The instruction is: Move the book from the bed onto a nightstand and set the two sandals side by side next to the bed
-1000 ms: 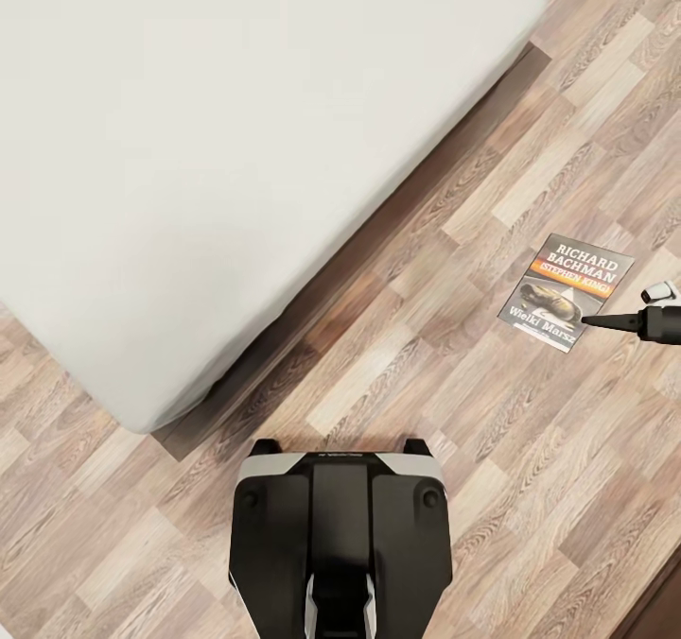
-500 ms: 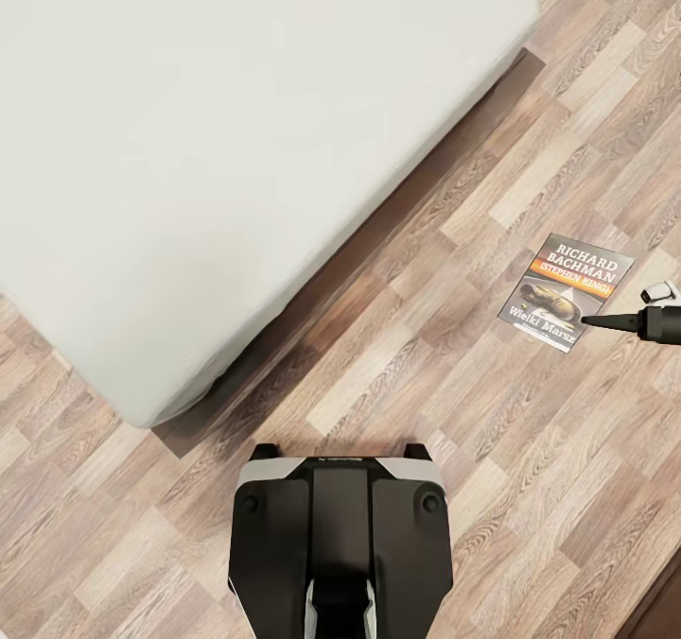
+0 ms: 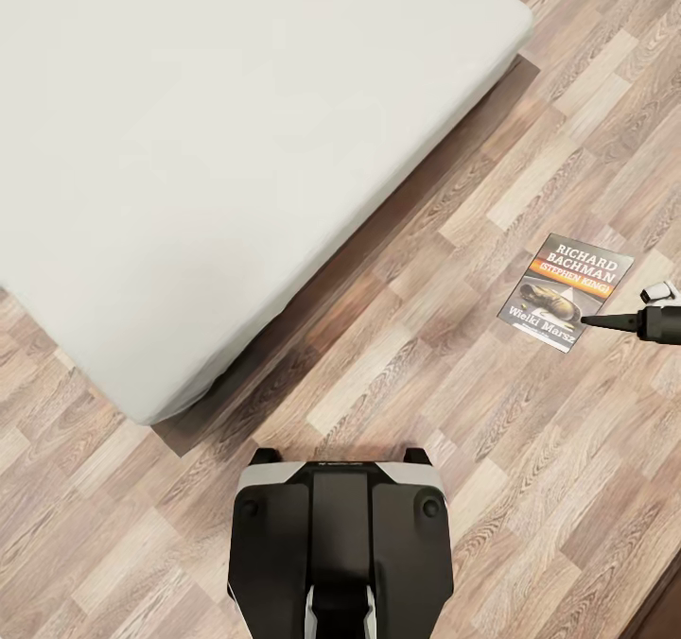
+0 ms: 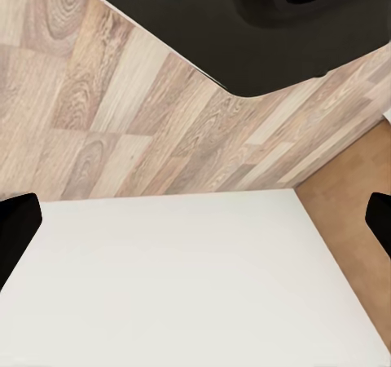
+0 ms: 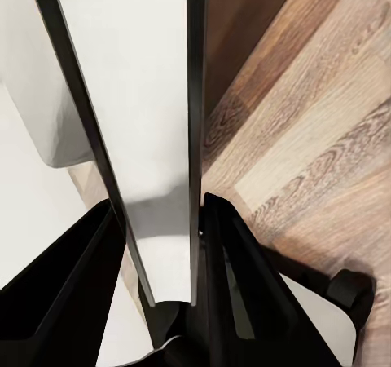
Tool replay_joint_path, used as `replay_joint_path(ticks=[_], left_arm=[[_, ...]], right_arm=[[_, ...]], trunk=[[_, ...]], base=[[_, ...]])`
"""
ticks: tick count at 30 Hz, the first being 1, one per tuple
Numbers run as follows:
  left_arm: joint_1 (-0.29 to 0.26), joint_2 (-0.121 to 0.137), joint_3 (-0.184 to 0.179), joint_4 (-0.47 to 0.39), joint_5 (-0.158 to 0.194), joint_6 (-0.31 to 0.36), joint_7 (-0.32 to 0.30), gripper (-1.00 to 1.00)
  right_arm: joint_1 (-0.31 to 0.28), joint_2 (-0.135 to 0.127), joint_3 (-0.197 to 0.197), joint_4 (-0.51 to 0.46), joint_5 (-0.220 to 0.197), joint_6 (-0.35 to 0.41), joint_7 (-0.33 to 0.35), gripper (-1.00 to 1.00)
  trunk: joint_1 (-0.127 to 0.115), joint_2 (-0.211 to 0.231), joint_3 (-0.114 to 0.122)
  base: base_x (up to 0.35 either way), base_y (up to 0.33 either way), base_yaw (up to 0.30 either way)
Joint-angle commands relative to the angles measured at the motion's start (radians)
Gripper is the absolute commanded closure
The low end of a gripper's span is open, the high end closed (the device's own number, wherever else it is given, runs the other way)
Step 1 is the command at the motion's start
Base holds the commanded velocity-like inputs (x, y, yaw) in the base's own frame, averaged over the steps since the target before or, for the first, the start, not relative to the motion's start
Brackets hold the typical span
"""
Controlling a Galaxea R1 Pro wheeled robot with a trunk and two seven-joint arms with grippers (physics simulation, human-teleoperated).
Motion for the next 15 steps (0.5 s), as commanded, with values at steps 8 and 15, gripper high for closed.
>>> replay_joint_path(ticks=[8,15], left_arm=[[0.0,0.001,-0.007,-0.002,0.0,0.007,-0.002,-1.0],[-0.001,0.002,-0.006,-0.005,0.006,0.048,-0.003,-1.0]], right_arm=[[0.019,0.0,0.008,0.001,-0.008,0.009,0.001,1.0],[0.028,0.002,0.009,0.001,-0.008,0.009,0.001,1.0]], trunk=[[0.001,-0.001,0.008],[0.001,-0.001,0.016]], base=[[-0.023,0.0,0.0],[-0.004,0.0,0.0]])
